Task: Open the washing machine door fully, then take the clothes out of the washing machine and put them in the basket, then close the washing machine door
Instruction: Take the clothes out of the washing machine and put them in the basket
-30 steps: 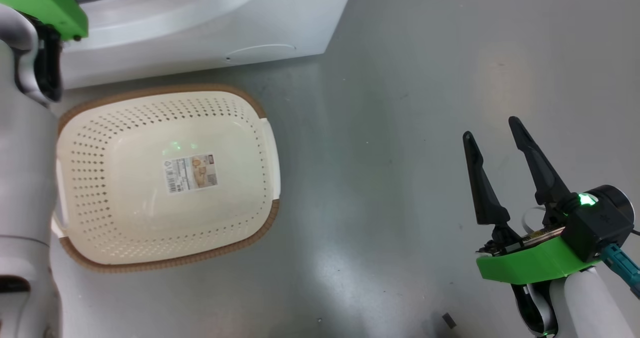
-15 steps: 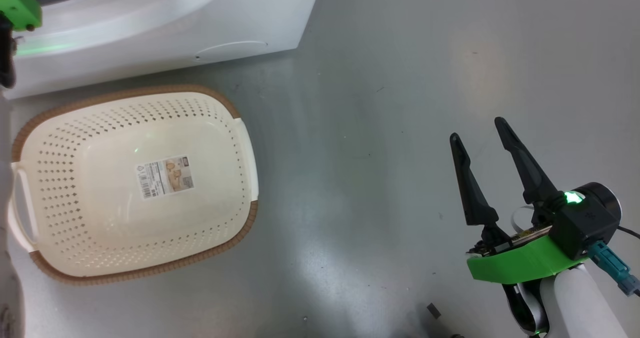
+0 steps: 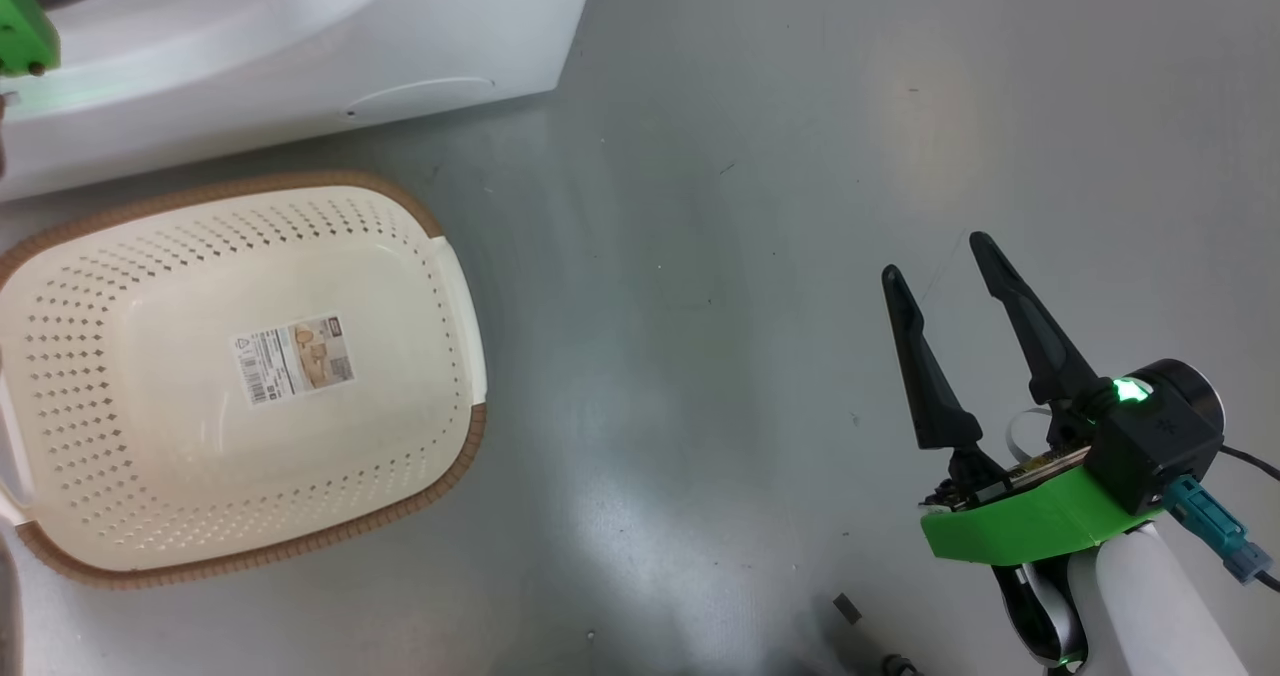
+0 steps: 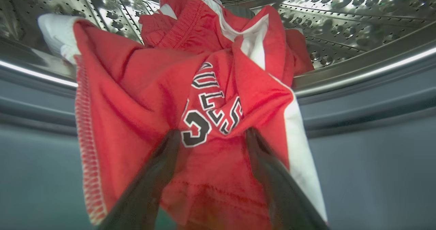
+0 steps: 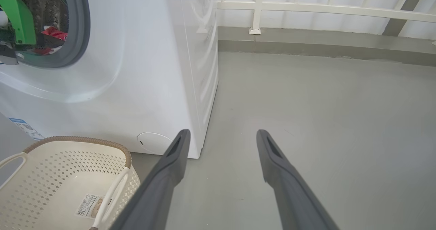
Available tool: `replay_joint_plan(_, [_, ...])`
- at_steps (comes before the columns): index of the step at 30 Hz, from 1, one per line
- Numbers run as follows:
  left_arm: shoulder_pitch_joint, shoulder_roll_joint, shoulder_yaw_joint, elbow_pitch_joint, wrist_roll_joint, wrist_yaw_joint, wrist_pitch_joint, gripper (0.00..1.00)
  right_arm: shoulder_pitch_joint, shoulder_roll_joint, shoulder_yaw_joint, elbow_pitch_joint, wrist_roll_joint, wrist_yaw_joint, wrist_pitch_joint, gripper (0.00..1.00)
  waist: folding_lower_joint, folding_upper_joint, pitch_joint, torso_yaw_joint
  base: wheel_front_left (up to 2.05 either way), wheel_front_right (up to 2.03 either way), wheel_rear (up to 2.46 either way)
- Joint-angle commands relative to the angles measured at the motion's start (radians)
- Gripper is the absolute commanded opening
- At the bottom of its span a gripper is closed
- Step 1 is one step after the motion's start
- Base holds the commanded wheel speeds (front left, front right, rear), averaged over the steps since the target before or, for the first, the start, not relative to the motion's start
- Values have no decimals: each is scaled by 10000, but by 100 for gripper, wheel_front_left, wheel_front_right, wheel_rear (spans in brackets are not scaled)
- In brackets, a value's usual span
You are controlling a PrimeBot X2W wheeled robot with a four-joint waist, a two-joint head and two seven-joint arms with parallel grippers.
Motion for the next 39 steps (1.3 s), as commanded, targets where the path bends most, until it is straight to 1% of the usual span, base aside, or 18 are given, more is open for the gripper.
replay_joint_plan(1, [-182,483,-36,-140,100,-63,5,86,69,-74,190,-185,103,63,-63,100,0,-1,32,6,0,0,0])
replay_joint_plan(2, [-205,465,-74,-141,116,-72,-59,63,62,-74,189,-189,111,63,-63,100,0,-1,50,16,0,0,0])
replay_joint_plan(3, [-221,440,-107,-138,123,-81,-102,31,56,-74,187,-191,118,63,-63,100,0,-1,60,31,0,0,0])
replay_joint_plan(4, [-240,422,-142,-139,137,-87,-163,5,50,-74,184,-191,120,63,-63,100,0,-1,76,48,0,0,0])
replay_joint_plan(5, [-257,411,-173,-138,145,-96,-216,0,39,-74,182,-191,120,63,-63,100,0,-1,87,65,0,0,0])
replay_joint_plan(10, [-340,386,-319,-154,183,-165,-531,0,-7,-74,139,-209,127,63,-63,100,0,-1,142,164,0,0,0])
replay_joint_plan(15, [-426,340,-413,-368,158,-274,-1287,0,-24,-74,38,-238,114,63,-63,100,0,-1,188,367,0,0,0])
replay_joint_plan(22, [-364,229,-351,-806,-69,-563,-2340,0,-14,-74,-111,-293,108,63,-63,100,0,-1,248,713,0,0,0])
replay_joint_plan(26, [-97,230,-410,-1173,-71,-638,-2728,0,-39,-74,-171,-288,99,63,-63,100,0,-1,249,903,0,0,0])
replay_joint_plan(32, [611,179,-491,-2251,-29,-622,-2998,0,-48,-73,-271,-319,64,63,-63,100,0,-1,229,1186,0,0,0])
replay_joint_plan(33, [611,179,-491,-2251,-29,-622,-2998,0,-48,-73,-271,-319,64,63,-63,100,0,-1,229,1186,0,0,0])
replay_joint_plan(39, [1839,44,-471,-4154,9,-434,-3049,0,-33,-73,-415,-321,16,63,-63,100,0,-1,136,1458,0,0,0])
